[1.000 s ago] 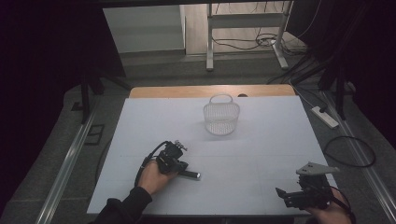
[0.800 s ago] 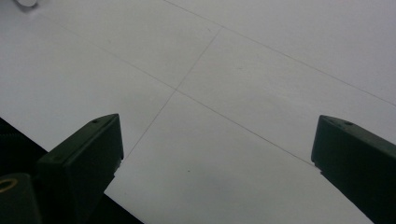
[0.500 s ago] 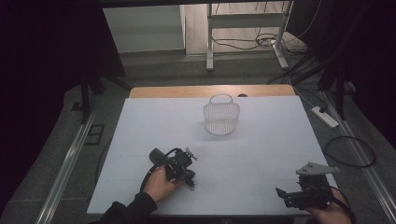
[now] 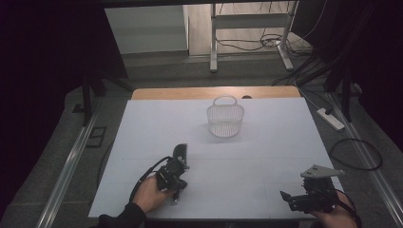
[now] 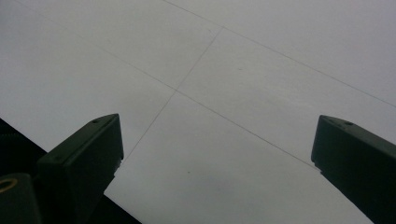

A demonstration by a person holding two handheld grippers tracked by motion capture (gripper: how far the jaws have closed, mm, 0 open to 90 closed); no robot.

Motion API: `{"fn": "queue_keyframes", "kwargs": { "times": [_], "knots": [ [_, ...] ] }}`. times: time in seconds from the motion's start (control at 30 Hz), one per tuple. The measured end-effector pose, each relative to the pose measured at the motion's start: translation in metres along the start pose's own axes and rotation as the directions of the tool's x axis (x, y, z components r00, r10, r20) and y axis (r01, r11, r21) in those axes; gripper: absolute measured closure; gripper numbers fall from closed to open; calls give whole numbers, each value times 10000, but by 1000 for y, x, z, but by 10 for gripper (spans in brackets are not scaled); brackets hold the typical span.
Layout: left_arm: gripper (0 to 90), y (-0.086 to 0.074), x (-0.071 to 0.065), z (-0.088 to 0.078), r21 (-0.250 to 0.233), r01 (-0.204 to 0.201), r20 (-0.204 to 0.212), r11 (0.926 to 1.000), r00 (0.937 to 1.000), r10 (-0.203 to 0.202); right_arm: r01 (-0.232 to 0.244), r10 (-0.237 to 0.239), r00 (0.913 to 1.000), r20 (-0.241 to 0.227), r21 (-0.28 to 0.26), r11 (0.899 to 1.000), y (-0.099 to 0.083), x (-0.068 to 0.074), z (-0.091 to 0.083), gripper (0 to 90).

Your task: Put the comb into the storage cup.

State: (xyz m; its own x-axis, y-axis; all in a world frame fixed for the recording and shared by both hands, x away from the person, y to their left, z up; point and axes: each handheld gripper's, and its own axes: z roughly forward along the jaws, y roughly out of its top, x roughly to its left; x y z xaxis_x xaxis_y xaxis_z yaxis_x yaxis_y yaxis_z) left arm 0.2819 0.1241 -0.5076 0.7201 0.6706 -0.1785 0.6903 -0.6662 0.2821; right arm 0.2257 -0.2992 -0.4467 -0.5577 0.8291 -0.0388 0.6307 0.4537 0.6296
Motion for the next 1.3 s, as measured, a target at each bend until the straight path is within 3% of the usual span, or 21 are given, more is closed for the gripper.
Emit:
{"fn": "queue_keyframes", "kwargs": {
  "times": [0.17, 0.3, 0.53, 0.73, 0.93, 1.0, 1.03, 1.2, 1.3],
  "knots": [
    [890, -9, 8, -6, -33, 189, -219, 9998, 9996, -189, -1, 1, 10000, -3, 14, 10000, 0, 0, 0, 25],
    [890, -12, 10, -10, -219, 290, -161, 9993, 9994, -293, 10, -10, 10000, -10, 10, 10000, 0, 0, 0, 25],
    [889, -13, 6, -24, -935, 283, -128, 9952, 9995, -296, 20, -20, 10000, -8, -6, 10000, 0, 0, 0, 26],
    [792, -17, -1, -37, -1256, 348, -478, 9915, 9980, -411, 43, -43, 10000, -7, -9, 10000, 0, 0, 0, 26],
    [610, -21, 6, -43, -1570, 820, -615, 9842, 9938, -926, 51, -51, 10000, -13, -22, 10000, 0, 0, 0, 26],
    [507, -21, 8, -45, -1673, 930, -686, 9815, 9920, -1057, 51, -51, 10000, -14, -29, 10000, 0, 0, 0, 26],
    [507, -21, 10, -45, -1732, 951, -772, 9803, 9909, -1098, 51, -51, 10000, -14, -29, 10000, 0, 0, 0, 26],
    [244, -23, 18, -51, -2050, 1325, -1088, 9698, 9816, -1571, 62, -62, 10000, -12, -48, 10000, 0, 1, 0, 26],
    [186, -24, 21, -52, -2046, 1422, -1053, 9685, 9804, -1662, 59, -59, 10000, -16, -55, 10000, 0, 0, -1, 26]
  ]
}}
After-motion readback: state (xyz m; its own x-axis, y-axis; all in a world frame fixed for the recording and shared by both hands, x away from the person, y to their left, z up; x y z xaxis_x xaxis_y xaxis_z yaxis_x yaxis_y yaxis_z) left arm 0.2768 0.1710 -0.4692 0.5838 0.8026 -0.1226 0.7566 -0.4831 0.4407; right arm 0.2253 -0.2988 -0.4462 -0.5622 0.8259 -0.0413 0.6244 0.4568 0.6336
